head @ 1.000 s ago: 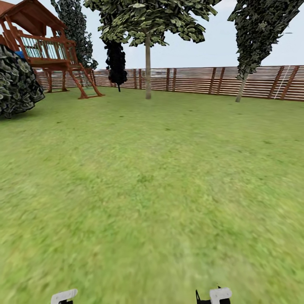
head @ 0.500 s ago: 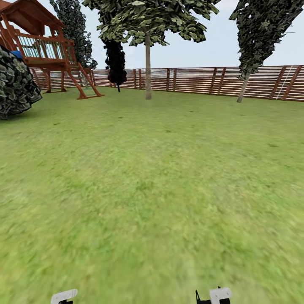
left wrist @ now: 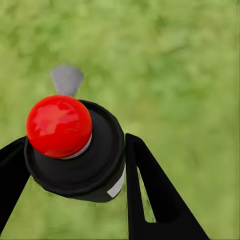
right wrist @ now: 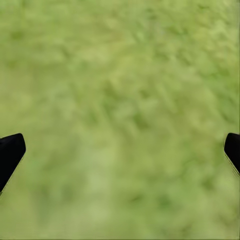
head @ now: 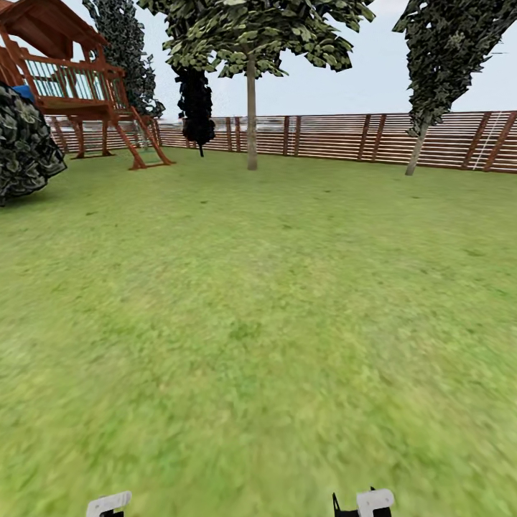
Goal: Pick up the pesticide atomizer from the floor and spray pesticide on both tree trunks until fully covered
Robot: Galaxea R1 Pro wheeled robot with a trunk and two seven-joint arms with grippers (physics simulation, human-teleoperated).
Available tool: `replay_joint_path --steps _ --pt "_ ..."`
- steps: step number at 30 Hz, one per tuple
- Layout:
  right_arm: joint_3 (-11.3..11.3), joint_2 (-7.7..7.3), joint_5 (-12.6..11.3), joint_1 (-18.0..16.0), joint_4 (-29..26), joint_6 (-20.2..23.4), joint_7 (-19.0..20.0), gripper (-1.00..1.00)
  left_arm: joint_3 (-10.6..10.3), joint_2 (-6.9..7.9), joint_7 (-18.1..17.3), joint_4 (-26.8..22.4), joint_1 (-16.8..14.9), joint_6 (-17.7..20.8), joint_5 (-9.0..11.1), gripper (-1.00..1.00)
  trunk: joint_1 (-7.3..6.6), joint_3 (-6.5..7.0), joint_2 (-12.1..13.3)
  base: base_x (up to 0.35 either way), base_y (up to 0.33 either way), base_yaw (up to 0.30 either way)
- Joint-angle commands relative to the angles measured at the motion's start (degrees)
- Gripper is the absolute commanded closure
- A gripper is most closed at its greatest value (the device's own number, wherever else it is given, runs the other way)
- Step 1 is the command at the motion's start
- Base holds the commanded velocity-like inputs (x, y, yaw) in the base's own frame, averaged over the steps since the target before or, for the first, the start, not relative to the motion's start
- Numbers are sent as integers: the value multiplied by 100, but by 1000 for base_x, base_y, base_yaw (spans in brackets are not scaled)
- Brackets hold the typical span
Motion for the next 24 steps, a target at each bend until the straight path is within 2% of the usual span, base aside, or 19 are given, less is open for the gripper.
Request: replay_joint_path --steps 1,24 --pt "46 1 19 -4 6 -5 -59 -100 7 0 -22 6 -3 -16 29 100 3 -5 -2 337 0 0" --pt "48 1 19 -4 6 -1 -59 -100 7 0 -22 11 -3 -16 29 100 3 -5 -2 337 0 0"
